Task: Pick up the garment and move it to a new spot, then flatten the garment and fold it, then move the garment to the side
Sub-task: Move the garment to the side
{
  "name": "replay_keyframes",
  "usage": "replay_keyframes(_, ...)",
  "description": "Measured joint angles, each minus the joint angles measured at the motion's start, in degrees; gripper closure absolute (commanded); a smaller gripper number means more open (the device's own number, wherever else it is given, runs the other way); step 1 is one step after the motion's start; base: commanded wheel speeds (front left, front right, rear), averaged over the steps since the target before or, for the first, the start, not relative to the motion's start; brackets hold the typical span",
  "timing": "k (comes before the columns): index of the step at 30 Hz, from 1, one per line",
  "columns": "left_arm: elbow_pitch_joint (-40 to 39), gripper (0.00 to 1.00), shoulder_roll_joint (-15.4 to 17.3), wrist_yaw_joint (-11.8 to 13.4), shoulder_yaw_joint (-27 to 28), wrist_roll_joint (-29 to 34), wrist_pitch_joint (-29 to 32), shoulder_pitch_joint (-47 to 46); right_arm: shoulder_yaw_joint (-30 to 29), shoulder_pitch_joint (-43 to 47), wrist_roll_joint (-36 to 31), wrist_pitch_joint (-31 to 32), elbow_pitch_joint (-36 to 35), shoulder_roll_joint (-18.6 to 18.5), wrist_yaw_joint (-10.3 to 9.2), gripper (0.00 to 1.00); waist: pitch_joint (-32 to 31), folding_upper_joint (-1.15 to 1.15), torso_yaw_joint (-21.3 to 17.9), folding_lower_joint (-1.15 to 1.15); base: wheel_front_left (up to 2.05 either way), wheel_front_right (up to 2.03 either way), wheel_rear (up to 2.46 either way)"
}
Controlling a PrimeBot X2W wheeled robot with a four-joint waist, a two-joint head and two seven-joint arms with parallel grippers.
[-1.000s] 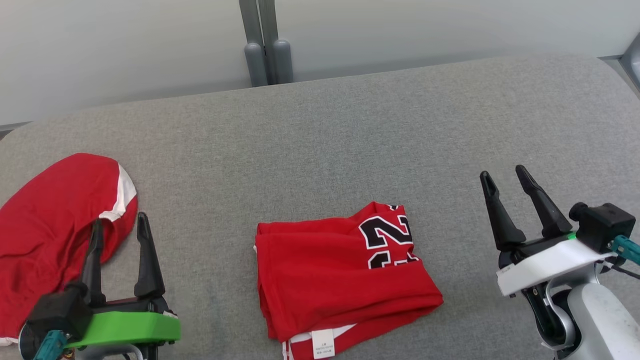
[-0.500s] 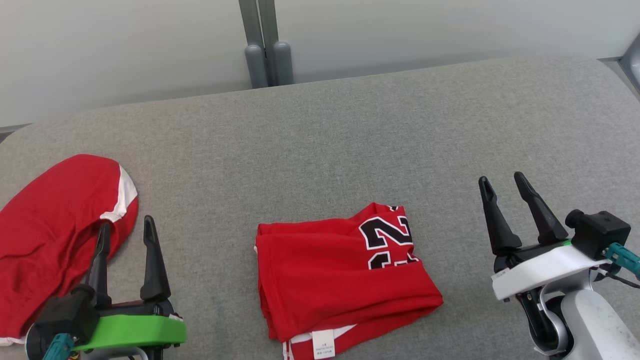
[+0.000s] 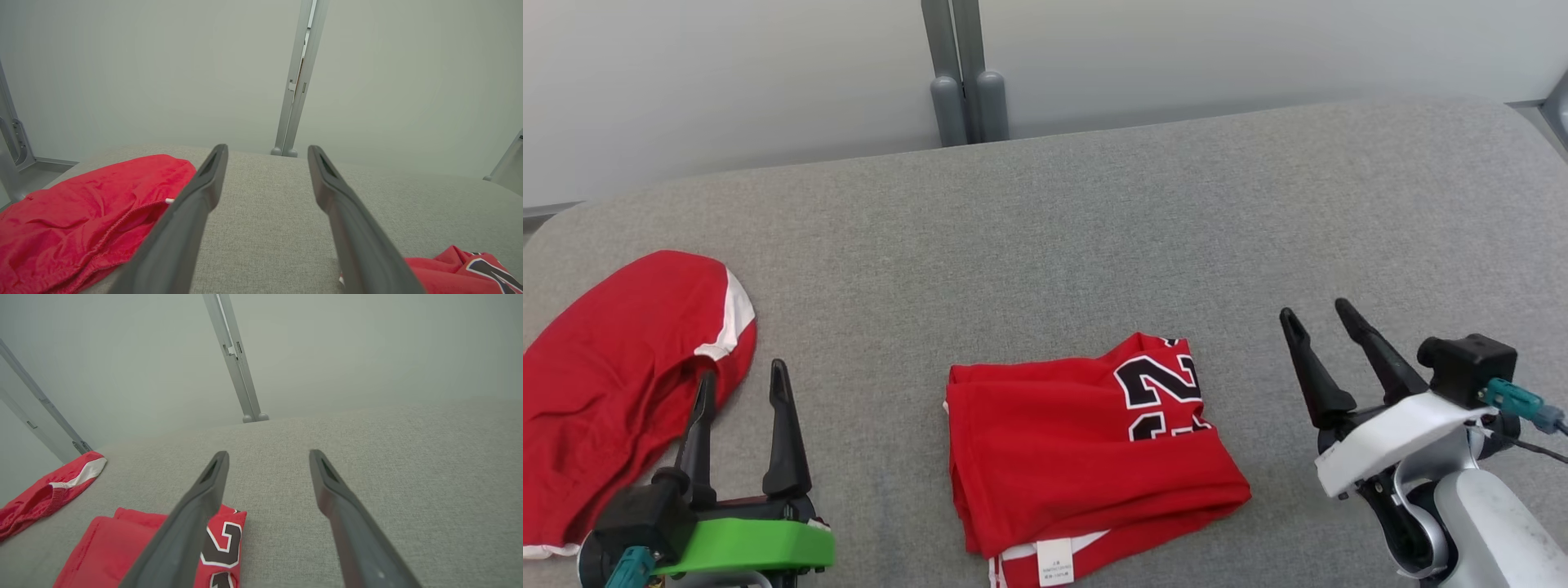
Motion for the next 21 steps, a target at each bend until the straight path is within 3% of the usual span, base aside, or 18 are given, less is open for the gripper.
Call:
replay_keyframes(5,0.4,0.00,-0.3,-0.8,-0.2,0.3,0.0,-0.4,3.5,-3.4,3.9,6.6,3.3,-1.8,0.00,0.00,0.6,0.00,0.8,0.00,0.00,0.00,0.00)
replay_keyframes(11,1.0,0.00,-0.9,-1.3,-0.5,0.5,0.0,-1.3,5.8,-6.6,13.6,14.0,9.7,-1.3,0.00,0.00,1.5,0.00,2.8,0.00,0.00,0.00,0.00)
replay_keyframes(21,1.6,0.00,-1.6,-1.9,-0.1,1.0,0.0,-2.3,9.8,-9.4,22.2,24.6,18.2,-2.4,-0.01,0.00,3.0,0.00,6.9,0.00,0.00,0.00,0.00)
